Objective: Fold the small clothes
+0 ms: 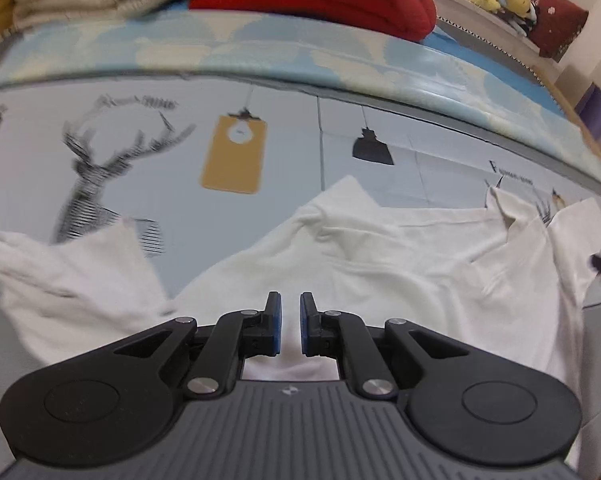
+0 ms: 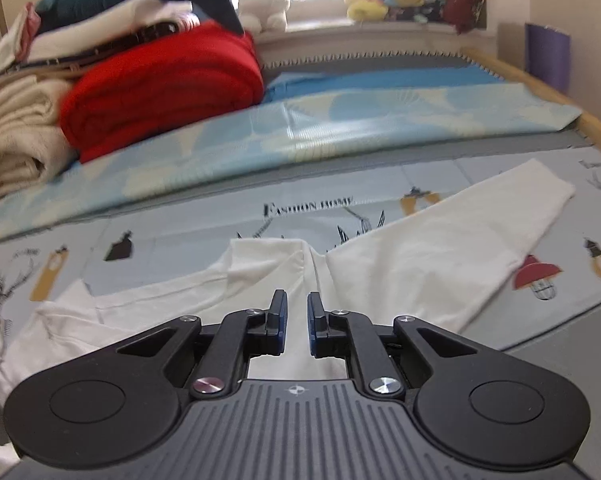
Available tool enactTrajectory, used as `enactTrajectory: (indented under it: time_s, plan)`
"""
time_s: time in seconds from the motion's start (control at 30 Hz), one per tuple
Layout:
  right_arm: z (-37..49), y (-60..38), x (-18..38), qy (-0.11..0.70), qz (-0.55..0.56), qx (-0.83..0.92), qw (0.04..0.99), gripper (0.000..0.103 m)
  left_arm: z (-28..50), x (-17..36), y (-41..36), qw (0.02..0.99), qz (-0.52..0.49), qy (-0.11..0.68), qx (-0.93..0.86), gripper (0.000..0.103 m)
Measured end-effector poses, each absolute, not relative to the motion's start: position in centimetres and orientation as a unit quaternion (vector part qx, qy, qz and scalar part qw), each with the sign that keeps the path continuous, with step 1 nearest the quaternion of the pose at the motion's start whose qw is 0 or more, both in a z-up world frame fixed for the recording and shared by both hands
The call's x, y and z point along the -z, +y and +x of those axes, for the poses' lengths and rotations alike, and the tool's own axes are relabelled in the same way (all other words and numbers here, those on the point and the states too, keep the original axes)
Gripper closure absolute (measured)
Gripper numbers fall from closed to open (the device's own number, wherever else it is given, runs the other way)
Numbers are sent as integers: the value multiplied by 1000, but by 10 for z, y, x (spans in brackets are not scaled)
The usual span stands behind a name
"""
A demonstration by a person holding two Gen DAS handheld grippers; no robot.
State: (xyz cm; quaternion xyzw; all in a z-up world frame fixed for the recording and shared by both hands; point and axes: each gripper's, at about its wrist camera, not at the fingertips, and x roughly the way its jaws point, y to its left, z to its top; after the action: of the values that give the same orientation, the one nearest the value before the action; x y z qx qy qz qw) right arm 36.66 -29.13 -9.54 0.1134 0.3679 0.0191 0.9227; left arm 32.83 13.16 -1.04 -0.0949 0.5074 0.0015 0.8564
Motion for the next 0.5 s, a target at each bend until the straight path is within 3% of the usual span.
enactTrajectory:
  time_s: [0.07, 0.13, 0.23, 0.4, 0.5]
  plan:
    - [385, -290, 110, 375, 117, -27, 919, 78, 342, 24, 136, 845, -125, 519, -7, 93]
    - [401, -286, 122, 380, 114, -40, 917, 76, 355, 37, 138, 835, -160, 527, -9, 91]
    - [420, -276, 135, 386, 99, -55, 916, 75, 372, 55, 141, 822, -195, 534, -13, 77]
    - [448, -268, 151, 400, 90, -40, 911, 51, 393, 75, 141, 823, -210, 528, -17, 71]
    - [462, -265, 165, 417, 82, -28, 905, 50, 402, 83, 138, 834, -186, 519, -21, 69]
